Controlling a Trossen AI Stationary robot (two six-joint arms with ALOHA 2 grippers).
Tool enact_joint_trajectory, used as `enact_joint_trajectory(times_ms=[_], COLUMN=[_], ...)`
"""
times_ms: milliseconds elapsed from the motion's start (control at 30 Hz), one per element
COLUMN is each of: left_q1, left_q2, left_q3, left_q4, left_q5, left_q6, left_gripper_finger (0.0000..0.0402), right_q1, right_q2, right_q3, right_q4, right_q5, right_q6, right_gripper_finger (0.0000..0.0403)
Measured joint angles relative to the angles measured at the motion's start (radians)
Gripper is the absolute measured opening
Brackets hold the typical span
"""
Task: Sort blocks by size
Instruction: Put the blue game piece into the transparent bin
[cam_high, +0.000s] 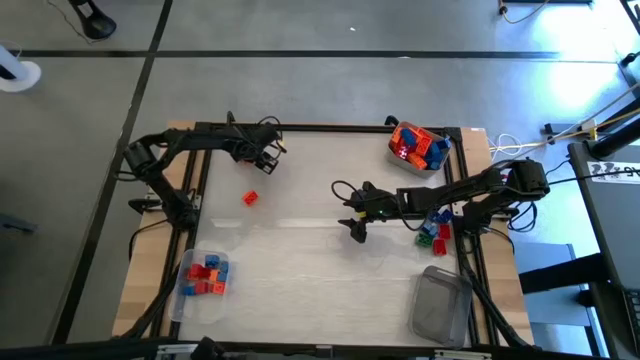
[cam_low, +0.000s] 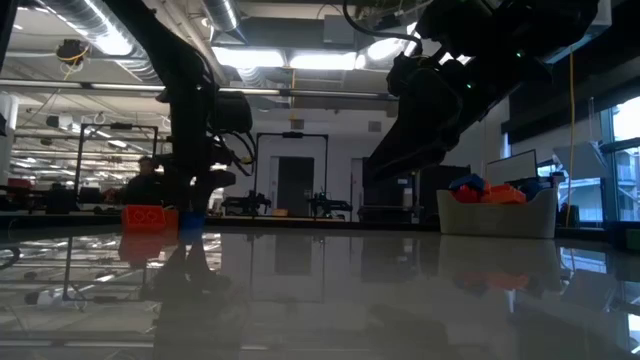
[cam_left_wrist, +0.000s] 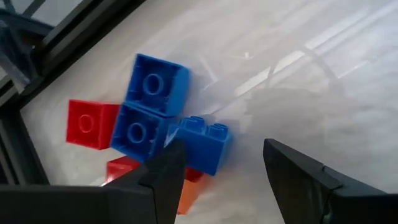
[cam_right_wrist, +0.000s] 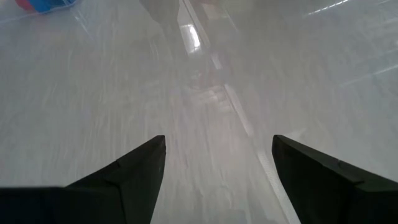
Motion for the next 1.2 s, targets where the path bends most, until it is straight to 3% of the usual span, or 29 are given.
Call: enact_joint_trajectory(times_ms=[367, 567, 800, 1100, 1200], left_q1=[-0.106, -0.187, -0.207, -0.159, -0.149], left_q2=[-0.008, -0.038, -0.09, -0.092, -0.092], left_q3=[0.002, 0.042, 0.07, 0.049, 0.049], left_q4=[-0.012, -0.119, -0.12, -0.12, -0.114], left_q5=[0.096, 0.136, 0.105, 0.101, 0.165], left_q6=[-0.009, -0.025, -0.037, 0.222, 0.269], left_gripper_finger=[0.02, 0.02, 0.02, 0.02, 0.02], right_q1=[0.0, 0.0, 0.0, 0.0, 0.0], right_q2=[0.0, 0.0, 0.0, 0.0, 0.0], right_q3=[0.0, 0.0, 0.0, 0.0, 0.0], right_q4=[-0.001, -0.001, -0.001, -0.002, -0.002], right_q5=[0.0, 0.0, 0.0, 0.0, 0.0], right_q6=[0.0, -0.001, -0.001, -0.001, -0.001], right_gripper_finger=[0.0294, 0.0294, 0.0294, 0.0294, 0.0294])
